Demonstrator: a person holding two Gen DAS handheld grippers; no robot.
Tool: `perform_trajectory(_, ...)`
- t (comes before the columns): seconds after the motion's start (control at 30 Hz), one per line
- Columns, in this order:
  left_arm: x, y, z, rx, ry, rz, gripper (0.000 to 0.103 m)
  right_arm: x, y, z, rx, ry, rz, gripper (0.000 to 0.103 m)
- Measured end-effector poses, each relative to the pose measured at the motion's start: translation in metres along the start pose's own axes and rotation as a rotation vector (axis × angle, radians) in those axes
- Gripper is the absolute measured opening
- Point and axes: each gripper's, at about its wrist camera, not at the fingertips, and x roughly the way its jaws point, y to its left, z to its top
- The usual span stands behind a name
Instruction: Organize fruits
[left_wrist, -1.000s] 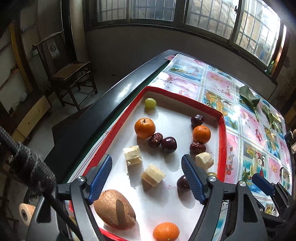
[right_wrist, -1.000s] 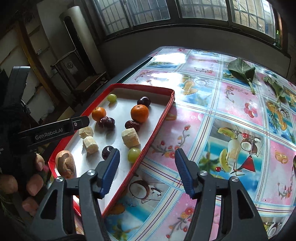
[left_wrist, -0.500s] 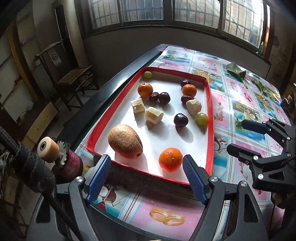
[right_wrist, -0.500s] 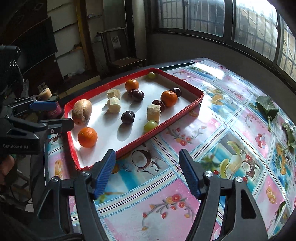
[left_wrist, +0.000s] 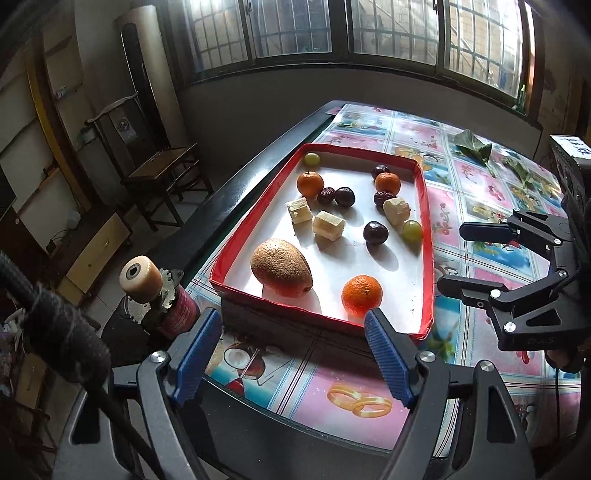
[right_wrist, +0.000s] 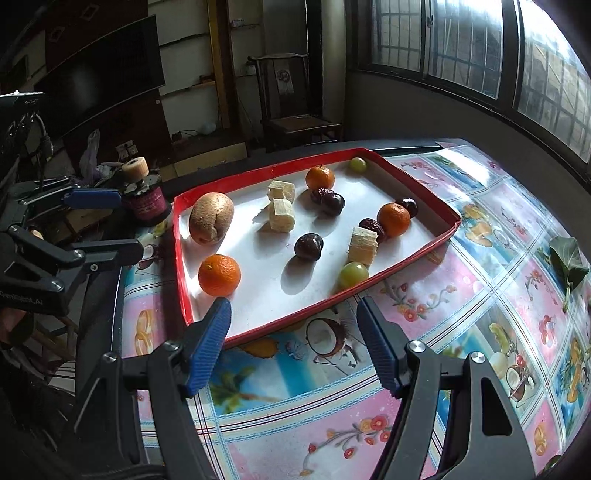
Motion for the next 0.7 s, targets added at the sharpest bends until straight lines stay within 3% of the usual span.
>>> perform_trajectory(0.7,-0.008,0.009,-0.018,0.004,0.001,0.016,0.080,0.000,0.030,0.010,-0.153,0.045,0.018,0.072)
